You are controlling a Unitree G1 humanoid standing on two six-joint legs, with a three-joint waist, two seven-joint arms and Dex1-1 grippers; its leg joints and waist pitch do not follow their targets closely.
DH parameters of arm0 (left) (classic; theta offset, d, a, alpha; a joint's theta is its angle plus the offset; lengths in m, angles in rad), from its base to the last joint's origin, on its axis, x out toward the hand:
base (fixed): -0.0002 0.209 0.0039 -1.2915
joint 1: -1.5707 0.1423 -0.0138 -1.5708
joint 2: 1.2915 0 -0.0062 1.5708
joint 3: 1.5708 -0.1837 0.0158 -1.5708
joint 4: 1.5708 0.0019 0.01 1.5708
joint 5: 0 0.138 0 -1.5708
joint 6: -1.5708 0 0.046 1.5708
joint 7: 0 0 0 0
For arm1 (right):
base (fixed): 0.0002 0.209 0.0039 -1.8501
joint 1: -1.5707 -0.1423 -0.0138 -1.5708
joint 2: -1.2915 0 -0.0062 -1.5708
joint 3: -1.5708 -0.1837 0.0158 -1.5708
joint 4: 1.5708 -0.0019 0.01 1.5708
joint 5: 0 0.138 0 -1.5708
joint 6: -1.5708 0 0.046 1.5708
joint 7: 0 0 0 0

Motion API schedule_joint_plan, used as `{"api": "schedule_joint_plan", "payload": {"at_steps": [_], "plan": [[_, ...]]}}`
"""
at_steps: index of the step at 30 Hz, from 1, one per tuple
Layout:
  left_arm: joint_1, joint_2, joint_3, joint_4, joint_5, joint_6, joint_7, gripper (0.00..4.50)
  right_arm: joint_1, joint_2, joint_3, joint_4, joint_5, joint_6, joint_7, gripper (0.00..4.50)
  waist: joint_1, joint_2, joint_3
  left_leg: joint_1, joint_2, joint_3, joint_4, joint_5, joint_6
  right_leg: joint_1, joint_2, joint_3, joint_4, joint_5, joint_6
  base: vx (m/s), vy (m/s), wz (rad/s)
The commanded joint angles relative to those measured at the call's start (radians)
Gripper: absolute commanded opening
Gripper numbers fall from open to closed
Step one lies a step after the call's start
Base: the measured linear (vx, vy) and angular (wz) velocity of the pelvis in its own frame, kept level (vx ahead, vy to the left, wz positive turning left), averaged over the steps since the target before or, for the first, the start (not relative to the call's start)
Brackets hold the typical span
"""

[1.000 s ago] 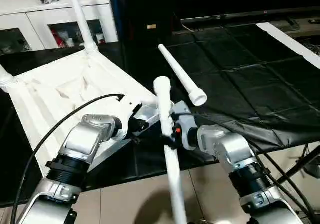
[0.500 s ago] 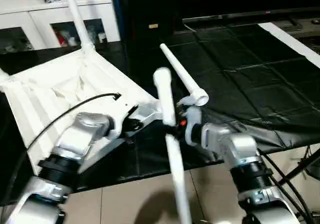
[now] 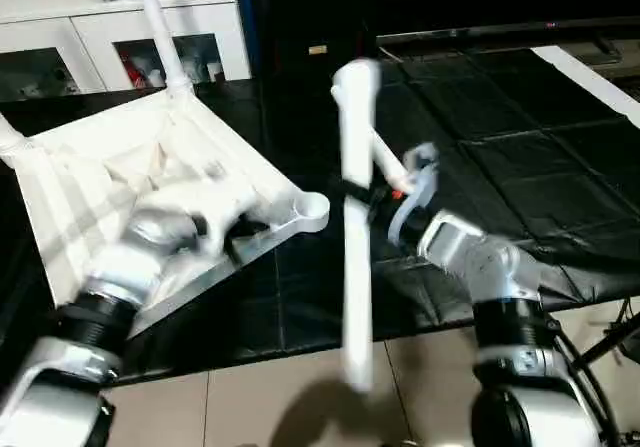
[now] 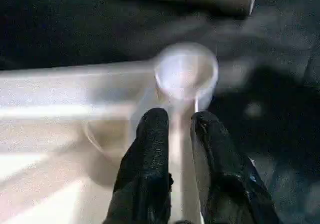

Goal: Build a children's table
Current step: Insert table leg to table base

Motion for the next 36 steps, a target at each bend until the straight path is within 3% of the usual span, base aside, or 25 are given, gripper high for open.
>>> {"api": "schedule_joint_plan", "payload": {"at_steps": [1, 5, 6, 9, 11, 12, 14, 16, 24, 26, 27, 31, 34, 35, 36], "plan": [[0.012, 0.001, 0.052, -0.072, -0.077, 0.056, -0.025, 1.18, -0.025, 0.025, -0.024, -0.003, 0.045, -0.041, -0.023, 1.7, 0.005, 0.005, -0.081, -0.002, -0.02, 0.021, -0.06, -0.144, 0.005, 0.072, -0.054, 0.05, -0.066, -0.203, -0.175, 0.0, 0.0, 0.0], [0.035, -0.036, 0.109, -0.184, -0.215, 0.153, -0.062, 1.3, -0.041, 0.061, -0.041, -0.005, 0.062, -0.106, -0.042, 1.7, 0.012, 0.004, -0.082, -0.003, -0.018, 0.022, -0.06, -0.123, 0.005, 0.07, -0.055, 0.051, -0.062, -0.191, -0.18, 0.0, 0.0, 0.0], [0.055, -0.059, 0.108, -0.241, -0.287, 0.225, -0.085, 1.55, -0.053, 0.086, -0.06, 0.003, 0.074, -0.137, -0.075, 1.7, 0.012, 0.002, -0.08, -0.003, -0.019, 0.023, -0.061, -0.126, 0.007, 0.068, -0.053, 0.05, -0.065, -0.198, -0.178, 0.0, 0.0, 0.0], [0.09, -0.091, 0.081, -0.295, -0.339, 0.29, -0.098, 1.66, -0.07, 0.129, -0.083, -0.001, 0.106, -0.157, -0.097, 1.7, 0.014, -0.002, -0.08, -0.001, -0.02, 0.025, -0.062, -0.13, 0.009, 0.067, -0.05, 0.053, -0.063, -0.201, -0.178, 0.0, 0.0, 0.0], [0.097, -0.099, 0.071, -0.297, -0.334, 0.298, -0.092, 1.94, -0.072, 0.14, -0.084, -0.008, 0.112, -0.158, -0.098, 1.7, 0.014, 0.0, -0.077, -0.003, -0.022, 0.026, -0.063, -0.14, 0.013, 0.067, -0.048, 0.051, -0.068, -0.223, -0.162, 0.0, 0.0, 0.0], [0.097, -0.099, 0.071, -0.297, -0.334, 0.298, -0.092, 2.03, -0.072, 0.14, -0.084, -0.008, 0.112, -0.158, -0.098, 1.7, 0.014, -0.001, -0.078, -0.005, -0.025, 0.025, -0.063, -0.13, 0.016, 0.071, -0.048, 0.051, -0.072, -0.244, -0.137, 0.0, 0.0, 0.0], [0.116, -0.125, 0.028, -0.269, -0.279, 0.318, -0.042, 2.07, -0.081, 0.172, -0.075, -0.021, 0.128, -0.176, -0.1, 1.7, 0.011, 0.003, -0.078, -0.006, -0.025, 0.024, -0.063, -0.127, 0.013, 0.071, -0.047, 0.05, -0.075, -0.258, -0.119, 0.0, 0.0, 0.0], [0.116, -0.15, 0.038, -0.257, -0.287, 0.348, -0.005, 2.37, -0.084, 0.179, -0.067, -0.02, 0.132, -0.188, -0.104, 1.7, 0.011, 0.001, -0.079, -0.007, -0.026, 0.025, -0.061, -0.118, 0.012, 0.073, -0.047, 0.05, -0.074, -0.252, -0.115, 0.0, 0.0, 0.0], [0.11, -0.235, 0.109, -0.236, -0.359, 0.459, 0.126, 2.86, -0.082, 0.18, -0.069, -0.022, 0.152, -0.222, -0.123, 1.69, 0.01, -0.001, -0.082, -0.01, -0.028, 0.026, -0.056, -0.095, 0.021, 0.074, -0.043, 0.049, -0.07, -0.208, -0.133, 0.0, 0.0, 0.0], [0.109, -0.243, 0.121, -0.233, -0.37, 0.468, 0.133, 2.86, -0.082, 0.181, -0.07, -0.023, 0.154, -0.225, -0.123, 1.69, 0.011, -0.002, -0.083, -0.011, -0.029, 0.025, -0.057, -0.091, 0.025, 0.075, -0.043, 0.048, -0.071, -0.21, -0.129, 0.0, 0.0, 0.0], [0.107, -0.263, 0.148, -0.23, -0.386, 0.485, 0.15, 2.6, -0.082, 0.181, -0.069, -0.023, 0.163, -0.231, -0.124, 1.69, 0.011, 0.0, -0.083, -0.011, -0.029, 0.025, -0.056, -0.091, 0.024, 0.074, -0.043, 0.048, -0.071, -0.209, -0.129, 0.0, 0.0, 0.0], [0.108, -0.283, 0.176, -0.235, -0.409, 0.508, 0.164, 2.32, -0.081, 0.18, -0.066, -0.021, 0.172, -0.236, -0.129, 1.69, 0.012, -0.003, -0.082, -0.012, -0.029, 0.025, -0.056, -0.095, 0.03, 0.075, -0.044, 0.047, -0.074, -0.228, -0.122, 0.0, 0.0, 0.0], [0.143, -0.256, 0.114, -0.285, -0.397, 0.498, 0.142, 2.07, -0.08, 0.179, -0.053, -0.016, 0.174, -0.246, -0.132, 1.69, 0.012, -0.008, -0.081, -0.012, -0.028, 0.025, -0.058, -0.097, 0.034, 0.074, -0.044, 0.047, -0.076, -0.24, -0.115, 0.0, 0.0, 0.0], [0.145, -0.255, 0.109, -0.287, -0.394, 0.499, 0.146, 2.02, -0.079, 0.177, -0.051, -0.016, 0.175, -0.247, -0.132, 1.69, 0.011, -0.005, -0.081, -0.012, -0.027, 0.024, -0.058, -0.096, 0.033, 0.073, -0.044, 0.047, -0.074, -0.237, -0.116, 0.0, 0.0, 0.0], [0.146, -0.254, 0.104, -0.29, -0.389, 0.498, 0.15, 1.93, -0.079, 0.176, -0.05, -0.015, 0.177, -0.247, -0.132, 1.69, 0.011, -0.011, -0.081, -0.011, -0.027, 0.026, -0.058, -0.095, 0.034, 0.072, -0.043, 0.047, -0.076, -0.238, -0.114, 0.0, 0.0, 0.0]]}}
